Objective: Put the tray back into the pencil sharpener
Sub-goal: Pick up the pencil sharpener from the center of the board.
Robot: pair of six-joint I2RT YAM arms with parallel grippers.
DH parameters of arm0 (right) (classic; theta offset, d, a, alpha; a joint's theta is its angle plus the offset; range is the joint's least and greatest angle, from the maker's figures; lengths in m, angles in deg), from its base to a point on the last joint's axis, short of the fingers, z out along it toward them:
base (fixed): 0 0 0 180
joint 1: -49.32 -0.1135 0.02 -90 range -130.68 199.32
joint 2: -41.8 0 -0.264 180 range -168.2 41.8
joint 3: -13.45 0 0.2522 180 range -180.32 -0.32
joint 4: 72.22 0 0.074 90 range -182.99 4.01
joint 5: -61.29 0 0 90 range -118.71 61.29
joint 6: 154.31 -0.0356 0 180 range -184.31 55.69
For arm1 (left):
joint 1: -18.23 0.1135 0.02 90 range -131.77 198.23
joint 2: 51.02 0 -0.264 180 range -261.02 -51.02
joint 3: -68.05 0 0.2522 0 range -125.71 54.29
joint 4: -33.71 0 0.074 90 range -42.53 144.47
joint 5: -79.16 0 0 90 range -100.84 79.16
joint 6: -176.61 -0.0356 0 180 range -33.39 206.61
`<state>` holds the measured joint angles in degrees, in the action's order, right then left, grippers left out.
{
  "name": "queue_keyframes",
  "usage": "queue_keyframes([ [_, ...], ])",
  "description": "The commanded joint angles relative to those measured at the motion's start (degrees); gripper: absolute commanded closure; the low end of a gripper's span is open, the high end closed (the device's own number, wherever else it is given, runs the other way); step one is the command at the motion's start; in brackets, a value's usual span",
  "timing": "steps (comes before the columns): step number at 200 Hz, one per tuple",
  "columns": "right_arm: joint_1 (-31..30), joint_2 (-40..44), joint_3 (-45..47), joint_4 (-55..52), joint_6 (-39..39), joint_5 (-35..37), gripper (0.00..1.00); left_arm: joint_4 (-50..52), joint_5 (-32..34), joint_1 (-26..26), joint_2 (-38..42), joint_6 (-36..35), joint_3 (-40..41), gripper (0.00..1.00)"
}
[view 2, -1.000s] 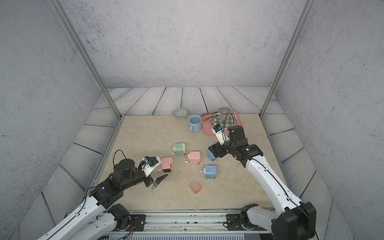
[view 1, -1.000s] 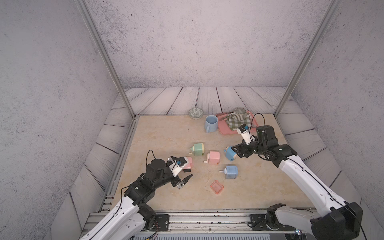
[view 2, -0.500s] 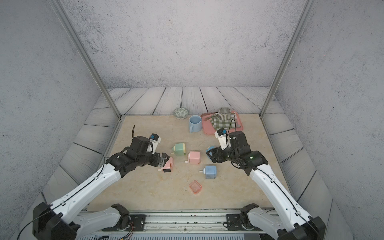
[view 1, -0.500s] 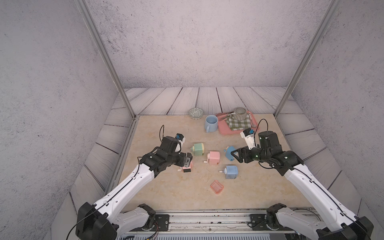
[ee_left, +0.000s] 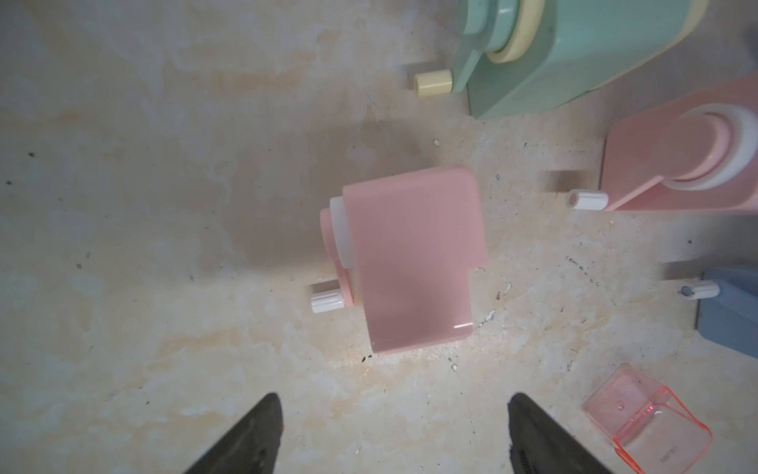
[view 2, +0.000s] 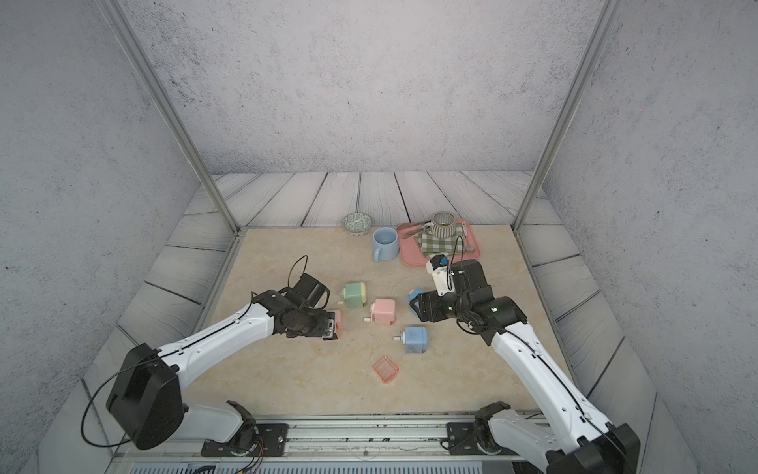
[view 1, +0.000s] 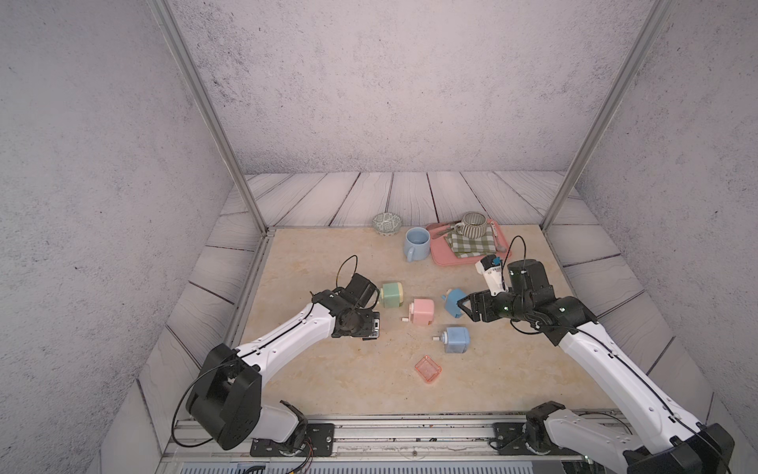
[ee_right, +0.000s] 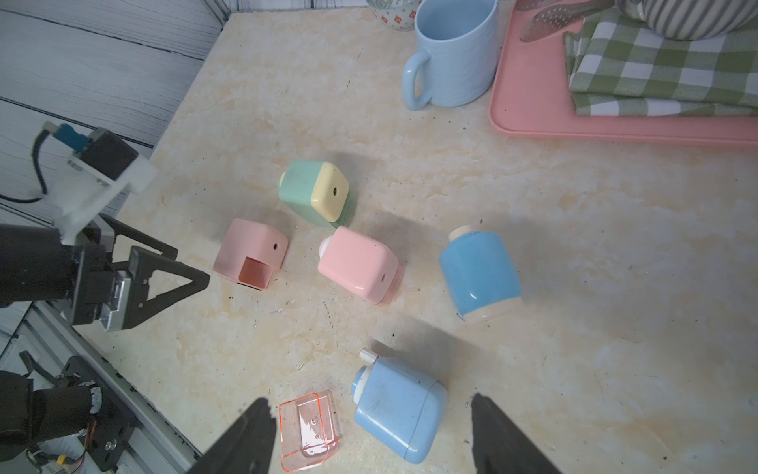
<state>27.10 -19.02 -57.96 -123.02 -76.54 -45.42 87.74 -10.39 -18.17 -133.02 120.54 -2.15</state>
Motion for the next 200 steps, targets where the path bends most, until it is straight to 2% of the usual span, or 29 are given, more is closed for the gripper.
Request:
queue_keyframes([
  [1,-0.18,0.56,0.77,-1.63,-0.17,1.33,0.22,-1.71,0.58,-0.6,-3.4,0.39,-2.54,0.12],
  [62,-0.11,2.42,1.39,-2.16,-0.29,3.44,0.23,-1.55,1.93,-0.91,-10.3,0.64,-6.11,0.16],
  [130,-0.17,2.42,1.33,-2.17,-0.34,3.97,0.23,-3.18,1.65,-2.15,-12.23,6.43,-4.38,0.25],
  [200,-0.17,2.8,1.49,-2.43,-0.43,4.76,0.24,-3.41,2.06,-2.18,-14.28,7.99,-4.06,0.27],
])
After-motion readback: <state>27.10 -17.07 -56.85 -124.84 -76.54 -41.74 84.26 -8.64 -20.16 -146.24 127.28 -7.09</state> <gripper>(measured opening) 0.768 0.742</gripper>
